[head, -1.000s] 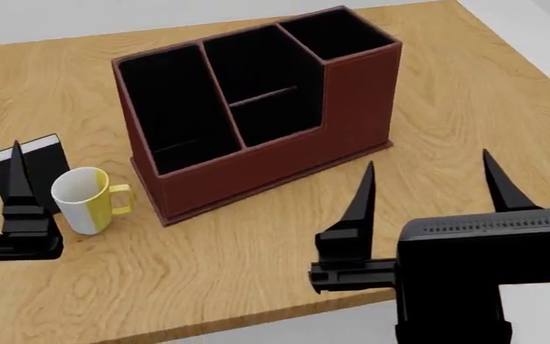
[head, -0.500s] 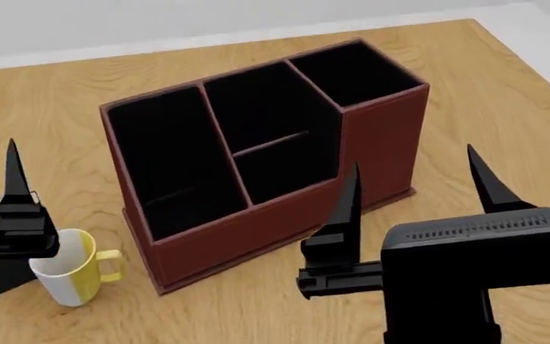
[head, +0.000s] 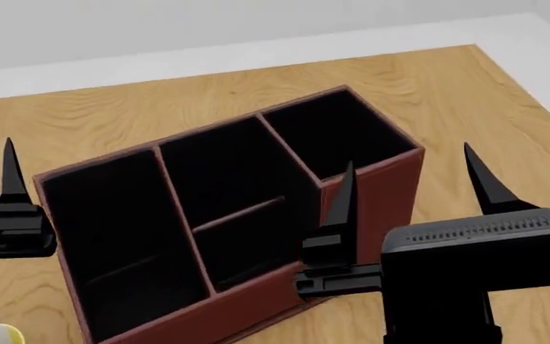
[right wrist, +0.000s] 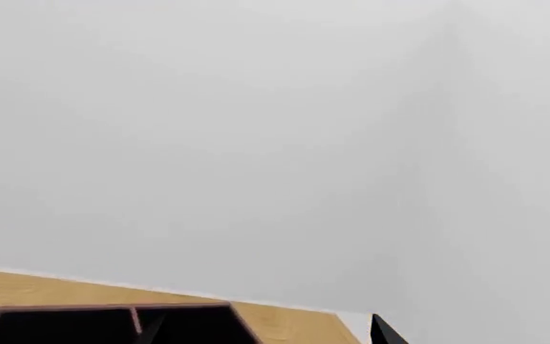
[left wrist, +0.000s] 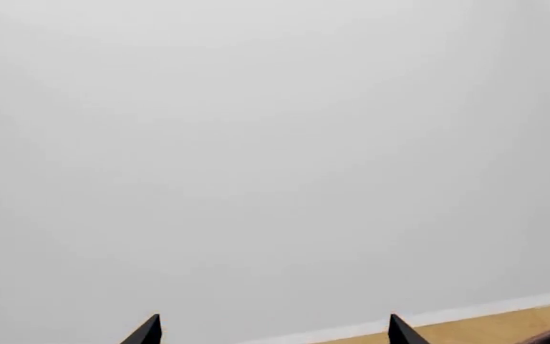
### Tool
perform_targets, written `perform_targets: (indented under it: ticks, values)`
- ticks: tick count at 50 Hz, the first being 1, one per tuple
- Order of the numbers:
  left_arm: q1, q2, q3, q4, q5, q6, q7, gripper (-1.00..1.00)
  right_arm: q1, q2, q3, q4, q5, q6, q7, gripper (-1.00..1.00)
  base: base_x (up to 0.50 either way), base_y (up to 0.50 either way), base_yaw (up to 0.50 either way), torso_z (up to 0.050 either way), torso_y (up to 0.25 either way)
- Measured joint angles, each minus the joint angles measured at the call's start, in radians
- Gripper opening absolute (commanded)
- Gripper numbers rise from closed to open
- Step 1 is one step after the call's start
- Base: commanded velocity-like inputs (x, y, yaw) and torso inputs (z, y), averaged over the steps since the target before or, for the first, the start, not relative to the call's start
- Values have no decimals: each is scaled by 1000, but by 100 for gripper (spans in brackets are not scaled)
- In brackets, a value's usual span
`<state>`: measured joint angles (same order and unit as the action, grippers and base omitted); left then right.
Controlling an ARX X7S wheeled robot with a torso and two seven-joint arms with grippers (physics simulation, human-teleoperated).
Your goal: Pick up the book and place it in the back compartment of the caddy.
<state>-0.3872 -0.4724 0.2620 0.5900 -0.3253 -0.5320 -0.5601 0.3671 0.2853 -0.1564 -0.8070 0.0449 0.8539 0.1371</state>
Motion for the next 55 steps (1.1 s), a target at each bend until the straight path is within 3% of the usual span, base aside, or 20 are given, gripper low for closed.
perform_targets:
  ticks: [25,55]
  values:
    - [13,-14,-31,45,-23,-3,-10,100,29,8,-19,-110,6,95,20,100,258,-88,0,0,1]
    - [14,-18,-38,57,-39,-6,-15,100,24,10,-7,-140,22,94,31,100,74,-18,0,0,1]
